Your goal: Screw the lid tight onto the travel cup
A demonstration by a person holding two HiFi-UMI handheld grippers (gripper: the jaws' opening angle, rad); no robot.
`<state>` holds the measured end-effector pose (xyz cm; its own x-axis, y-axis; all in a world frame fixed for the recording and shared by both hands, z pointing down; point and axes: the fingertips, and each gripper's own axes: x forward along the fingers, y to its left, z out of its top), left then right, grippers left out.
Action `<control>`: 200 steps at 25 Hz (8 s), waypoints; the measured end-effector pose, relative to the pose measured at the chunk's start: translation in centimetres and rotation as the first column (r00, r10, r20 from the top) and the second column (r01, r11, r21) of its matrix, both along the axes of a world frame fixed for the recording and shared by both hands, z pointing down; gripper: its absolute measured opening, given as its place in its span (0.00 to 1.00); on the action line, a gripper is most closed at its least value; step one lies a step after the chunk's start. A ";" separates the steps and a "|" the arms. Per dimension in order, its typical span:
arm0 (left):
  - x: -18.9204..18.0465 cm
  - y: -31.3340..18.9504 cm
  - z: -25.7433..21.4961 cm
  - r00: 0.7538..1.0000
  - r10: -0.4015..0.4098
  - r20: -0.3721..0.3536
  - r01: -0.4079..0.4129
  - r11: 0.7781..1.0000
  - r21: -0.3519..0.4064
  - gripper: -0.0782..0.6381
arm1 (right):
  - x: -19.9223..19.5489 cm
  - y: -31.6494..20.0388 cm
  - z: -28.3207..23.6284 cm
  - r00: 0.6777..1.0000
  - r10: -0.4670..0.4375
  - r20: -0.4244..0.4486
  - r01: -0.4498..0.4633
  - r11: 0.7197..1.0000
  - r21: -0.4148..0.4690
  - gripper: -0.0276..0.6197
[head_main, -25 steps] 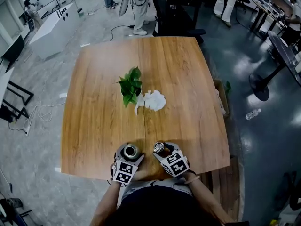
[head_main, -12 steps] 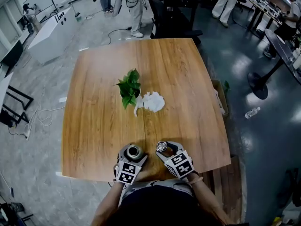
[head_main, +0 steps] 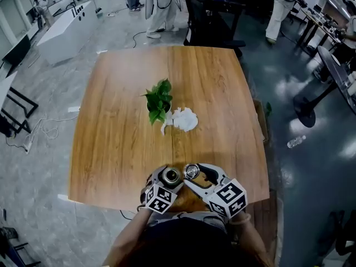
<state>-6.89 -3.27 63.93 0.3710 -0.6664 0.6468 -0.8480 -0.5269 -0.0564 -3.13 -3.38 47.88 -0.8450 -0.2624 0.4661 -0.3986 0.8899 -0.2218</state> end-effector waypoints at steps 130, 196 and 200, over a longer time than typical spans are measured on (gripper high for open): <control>5.4 2.1 -16.4 0.877 0.477 0.051 -0.476 0.879 -0.024 0.66 | -2.5 4.0 -12.4 0.937 -0.301 0.176 0.245 0.927 0.282 0.45; 5.4 3.5 -15.6 0.864 0.501 0.047 -0.499 0.865 -0.041 0.66 | -2.4 5.9 -11.4 0.929 -0.364 0.070 0.313 0.872 0.376 0.45; 6.0 5.1 -14.7 0.790 0.607 0.080 -0.602 0.794 -0.081 0.66 | -1.8 6.8 -10.7 0.876 -0.479 0.051 0.443 0.843 0.306 0.45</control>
